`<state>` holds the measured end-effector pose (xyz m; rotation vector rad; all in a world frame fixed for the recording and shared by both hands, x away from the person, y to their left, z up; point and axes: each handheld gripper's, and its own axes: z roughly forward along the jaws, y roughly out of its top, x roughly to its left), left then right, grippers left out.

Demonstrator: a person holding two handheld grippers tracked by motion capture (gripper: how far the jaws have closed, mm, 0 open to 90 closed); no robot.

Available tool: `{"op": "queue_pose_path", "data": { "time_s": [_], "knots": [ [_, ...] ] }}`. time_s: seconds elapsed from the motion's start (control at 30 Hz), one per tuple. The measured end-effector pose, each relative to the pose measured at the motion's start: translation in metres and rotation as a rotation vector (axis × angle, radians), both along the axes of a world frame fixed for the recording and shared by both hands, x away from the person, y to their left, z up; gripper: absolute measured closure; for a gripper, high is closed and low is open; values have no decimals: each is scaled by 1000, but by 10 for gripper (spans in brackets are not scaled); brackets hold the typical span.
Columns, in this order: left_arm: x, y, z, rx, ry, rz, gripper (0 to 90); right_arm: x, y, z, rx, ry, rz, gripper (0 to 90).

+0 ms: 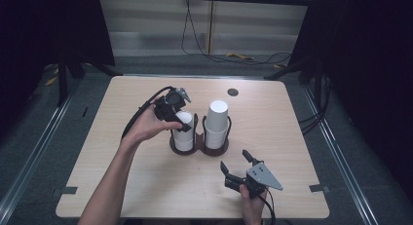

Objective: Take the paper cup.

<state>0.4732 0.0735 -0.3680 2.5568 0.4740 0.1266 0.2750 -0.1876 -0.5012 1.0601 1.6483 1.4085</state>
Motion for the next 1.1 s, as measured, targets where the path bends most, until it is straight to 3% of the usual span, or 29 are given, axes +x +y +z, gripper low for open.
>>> {"op": "queue_pose_path", "data": {
  "time_s": [0.23, 0.43, 1.07, 1.1],
  "knots": [
    [2, -6, -6, 37, 18, -2, 291, 0, 0, 0, 2, 1, -2, 133],
    [3, -5, -6, 40, 26, -5, 300, 0, 0, 0, 2, 2, -1, 133],
    [4, 0, 2, 1, 39, -3, 321, 0, 0, 0, 1, 0, -4, 133],
    [3, 1, 3, -16, 37, 6, 323, 0, 0, 0, 1, 1, -5, 133]
  ]
}}
